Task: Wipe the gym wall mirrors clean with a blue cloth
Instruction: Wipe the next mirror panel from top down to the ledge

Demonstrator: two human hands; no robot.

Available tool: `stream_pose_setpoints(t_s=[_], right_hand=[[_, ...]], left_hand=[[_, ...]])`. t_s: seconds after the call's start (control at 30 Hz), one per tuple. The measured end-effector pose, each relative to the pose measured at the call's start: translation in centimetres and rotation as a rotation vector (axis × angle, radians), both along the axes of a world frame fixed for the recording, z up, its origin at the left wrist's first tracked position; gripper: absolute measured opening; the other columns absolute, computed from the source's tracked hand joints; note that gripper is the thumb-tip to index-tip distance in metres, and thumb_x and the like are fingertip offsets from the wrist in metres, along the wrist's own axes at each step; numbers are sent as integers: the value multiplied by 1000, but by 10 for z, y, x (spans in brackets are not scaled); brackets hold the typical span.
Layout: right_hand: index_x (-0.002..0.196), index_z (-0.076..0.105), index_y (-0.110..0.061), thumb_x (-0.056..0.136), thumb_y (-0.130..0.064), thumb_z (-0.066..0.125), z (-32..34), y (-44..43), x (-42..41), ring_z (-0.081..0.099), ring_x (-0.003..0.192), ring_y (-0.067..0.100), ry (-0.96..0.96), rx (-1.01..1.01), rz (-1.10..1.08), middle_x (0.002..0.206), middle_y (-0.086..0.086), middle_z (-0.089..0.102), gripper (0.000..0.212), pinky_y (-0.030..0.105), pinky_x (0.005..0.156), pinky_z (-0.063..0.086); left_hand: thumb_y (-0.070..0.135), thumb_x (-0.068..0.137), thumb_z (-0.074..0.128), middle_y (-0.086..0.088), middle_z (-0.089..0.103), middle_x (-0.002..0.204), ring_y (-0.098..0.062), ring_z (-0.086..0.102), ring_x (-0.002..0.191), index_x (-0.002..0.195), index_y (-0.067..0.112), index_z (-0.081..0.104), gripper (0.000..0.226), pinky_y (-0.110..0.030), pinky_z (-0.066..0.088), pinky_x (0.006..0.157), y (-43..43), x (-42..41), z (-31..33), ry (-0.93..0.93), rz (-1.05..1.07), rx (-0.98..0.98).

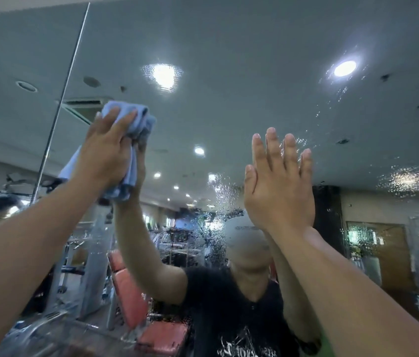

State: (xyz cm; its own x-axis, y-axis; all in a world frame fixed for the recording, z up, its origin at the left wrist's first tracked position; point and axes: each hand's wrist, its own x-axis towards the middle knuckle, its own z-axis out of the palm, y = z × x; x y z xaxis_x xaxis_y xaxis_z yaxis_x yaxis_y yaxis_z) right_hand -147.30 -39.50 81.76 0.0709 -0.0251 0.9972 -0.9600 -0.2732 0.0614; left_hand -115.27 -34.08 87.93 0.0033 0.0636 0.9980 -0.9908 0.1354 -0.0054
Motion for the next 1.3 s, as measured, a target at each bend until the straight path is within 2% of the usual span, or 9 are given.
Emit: stream_pose_setpoints(t_s=[0.13, 0.27, 0.47, 0.73, 0.8, 0.9, 0.97, 1.07, 1.3], right_hand=[[165, 13, -21, 105, -43, 6, 0, 0, -2, 7, 158, 33, 7, -2, 9, 172, 5, 10, 64, 56, 126, 4], [165, 15, -21, 105, -43, 7, 0, 1, -2, 10, 158, 33, 3, 1, 15, 172, 5, 12, 64, 57, 126, 8], [165, 8, -22, 104, -44, 3, 0, 2, -4, 3, 159, 31, 12, 22, 20, 173, 4, 4, 65, 56, 127, 4], [165, 11, -22, 105, -43, 5, 0, 1, -2, 6, 158, 33, 4, 11, 19, 173, 5, 8, 64, 57, 126, 5], [165, 12, -23, 105, -43, 6, 0, 1, -3, 6, 158, 32, 4, 12, 31, 173, 4, 8, 64, 56, 126, 4], [165, 12, -22, 105, -44, 5, 1, 0, -3, 6, 158, 32, 5, 9, 36, 173, 4, 8, 64, 56, 126, 3], [165, 11, -22, 105, -44, 4, 1, 0, -4, 6, 159, 32, 7, 10, 30, 173, 4, 7, 64, 56, 127, 3], [165, 14, -21, 105, -43, 7, 0, -1, -3, 8, 158, 33, 2, -5, 35, 172, 5, 10, 64, 57, 126, 5], [164, 17, -21, 106, -42, 12, 0, -2, -2, 10, 158, 33, -6, -19, 26, 172, 6, 13, 62, 57, 126, 6]], left_hand=[[22, 93, 38, -16, 41, 153, -42, 37, 139, 146, 22, 49, 54, -46, 27, 119, -3, -45, 27, -78, 11, -6], [22, 94, 41, -19, 46, 152, -34, 31, 145, 142, 16, 55, 50, -35, 18, 122, -1, -84, -23, -477, 41, -26], [28, 98, 54, -7, 41, 157, -36, 33, 148, 145, 31, 50, 47, -45, 30, 118, 6, -55, -75, -972, 131, 104], [28, 94, 37, -7, 39, 159, -37, 31, 147, 146, 25, 50, 53, -49, 29, 119, -1, -69, 16, -453, 71, 69], [28, 94, 38, -8, 43, 156, -36, 34, 146, 142, 24, 55, 52, -49, 32, 118, 1, -83, 7, -526, 91, 48], [26, 95, 49, -11, 53, 147, -33, 36, 143, 134, 21, 64, 42, -38, 22, 122, 2, -89, -39, -896, 107, -22], [31, 97, 57, -4, 43, 157, -33, 30, 149, 141, 31, 56, 44, -49, 31, 119, 4, -84, -68, -1086, 112, 90], [34, 97, 62, 0, 35, 161, -31, 27, 151, 144, 37, 52, 48, -52, 34, 116, 0, -72, -67, -1144, 112, 172], [25, 89, 38, -5, 46, 154, -34, 38, 145, 137, 24, 61, 54, -39, 28, 117, 0, -106, 7, -588, 35, 76]])
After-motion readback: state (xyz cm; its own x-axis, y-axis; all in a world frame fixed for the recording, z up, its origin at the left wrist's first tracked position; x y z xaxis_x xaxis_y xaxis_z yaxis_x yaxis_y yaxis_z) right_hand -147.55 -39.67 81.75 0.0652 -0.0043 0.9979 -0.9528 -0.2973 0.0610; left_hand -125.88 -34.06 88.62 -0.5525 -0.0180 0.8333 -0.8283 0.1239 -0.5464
